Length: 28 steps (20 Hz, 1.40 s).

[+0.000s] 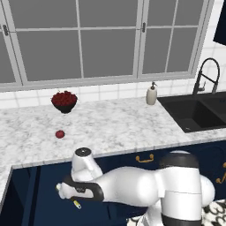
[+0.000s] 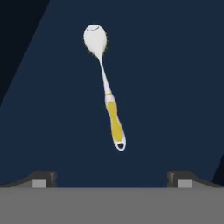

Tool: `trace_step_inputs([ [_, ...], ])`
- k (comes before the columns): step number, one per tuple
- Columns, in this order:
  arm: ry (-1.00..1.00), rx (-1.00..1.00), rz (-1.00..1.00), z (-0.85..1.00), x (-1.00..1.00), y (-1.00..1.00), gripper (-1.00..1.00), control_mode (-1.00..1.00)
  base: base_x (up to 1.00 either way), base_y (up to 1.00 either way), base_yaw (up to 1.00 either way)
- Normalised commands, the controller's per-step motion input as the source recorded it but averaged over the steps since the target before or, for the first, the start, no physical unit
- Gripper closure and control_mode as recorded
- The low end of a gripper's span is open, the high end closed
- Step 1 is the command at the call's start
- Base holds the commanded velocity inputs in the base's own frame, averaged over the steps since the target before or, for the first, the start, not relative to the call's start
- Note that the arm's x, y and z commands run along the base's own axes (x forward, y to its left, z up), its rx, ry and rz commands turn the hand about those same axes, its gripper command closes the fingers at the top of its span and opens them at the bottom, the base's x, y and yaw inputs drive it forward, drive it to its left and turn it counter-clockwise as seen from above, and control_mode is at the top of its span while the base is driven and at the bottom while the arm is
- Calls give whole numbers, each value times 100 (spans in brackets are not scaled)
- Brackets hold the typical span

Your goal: Pick the dish brush from the drawer and place it on the counter.

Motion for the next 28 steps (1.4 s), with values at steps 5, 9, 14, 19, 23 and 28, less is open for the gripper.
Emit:
trace_step_inputs([
  [5, 0, 0, 0, -42, 18, 19, -100, -100, 0, 0, 0],
  [9, 0, 0, 0, -29, 22, 5, -100, -100, 0, 0, 0],
  [14, 0, 0, 0, -33, 13, 9, -100, -100, 0, 0, 0],
  [19, 0, 0, 0, -35, 4, 24, -100, -100, 0, 0, 0],
  [23, 0, 0, 0, -38, 4, 19, -100, -100, 0, 0, 0],
  [28, 0, 0, 0, -51, 1, 11, -100, -100, 0, 0, 0],
])
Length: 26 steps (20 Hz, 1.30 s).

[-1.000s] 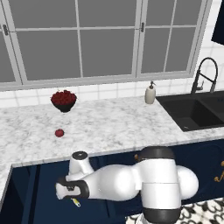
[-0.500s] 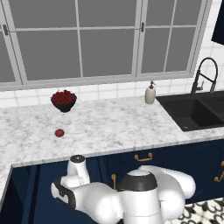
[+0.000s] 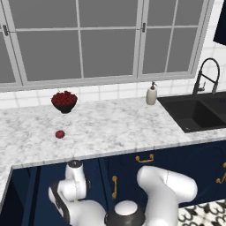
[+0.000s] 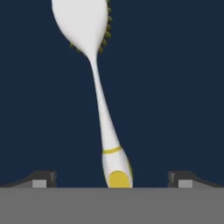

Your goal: Pick the dish brush from the drawer and place it on the counter.

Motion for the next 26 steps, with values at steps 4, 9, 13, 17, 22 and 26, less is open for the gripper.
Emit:
trace_step_inputs([
  [4, 0, 0, 0, -68, 0, 28, 100, -100, 0, 0, 0],
  [9, 3, 0, 4, -47, -46, 24, 100, -100, 0, 0, 0],
  [13, 11, 0, 2, -24, -55, 5, 100, -100, 0, 0, 0],
  [17, 3, 0, 3, -12, -51, 5, 100, -100, 0, 0, 0],
  [22, -1, 0, 1, 0, -51, 3, 100, -100, 0, 0, 0],
  [26, -3, 0, 0, 69, -58, 0, 100, -100, 0, 0, 0],
])
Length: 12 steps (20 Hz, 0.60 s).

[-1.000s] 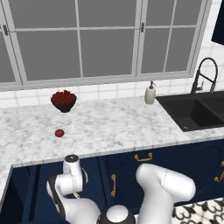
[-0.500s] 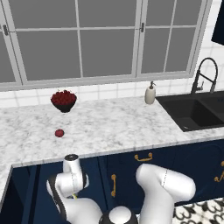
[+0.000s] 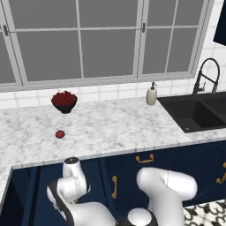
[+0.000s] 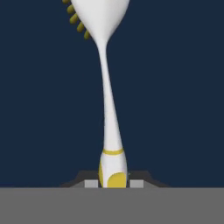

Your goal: Pick the dish brush from the drawer and place it on the counter.

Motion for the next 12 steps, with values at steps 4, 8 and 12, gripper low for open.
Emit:
trace_step_inputs([
  [4, 0, -2, 0, 100, -33, 0, 100, -100, 0, 0, 0],
  [8, -3, 0, 0, 100, -36, -11, 100, -100, 0, 0, 0],
  [12, -10, 0, 0, 100, -24, -22, 100, -100, 0, 0, 0],
])
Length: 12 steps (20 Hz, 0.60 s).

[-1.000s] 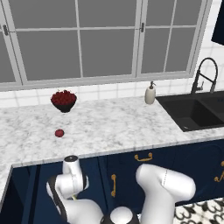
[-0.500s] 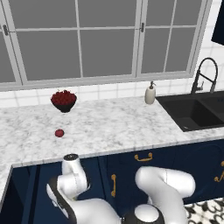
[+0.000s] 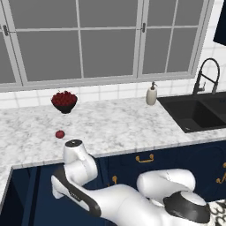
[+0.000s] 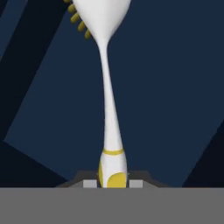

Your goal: Pick the dish brush from the drawer and place it on the counter.

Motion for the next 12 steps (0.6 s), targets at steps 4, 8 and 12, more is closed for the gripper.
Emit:
trace_step_inputs([
  [4, -8, 0, 0, 100, -9, -51, 100, -100, 0, 0, 0],
  [8, -8, 0, -10, 61, 29, -47, 100, -100, 0, 0, 0],
  [12, -6, 0, -17, 61, 84, -31, 100, -100, 0, 0, 0],
])
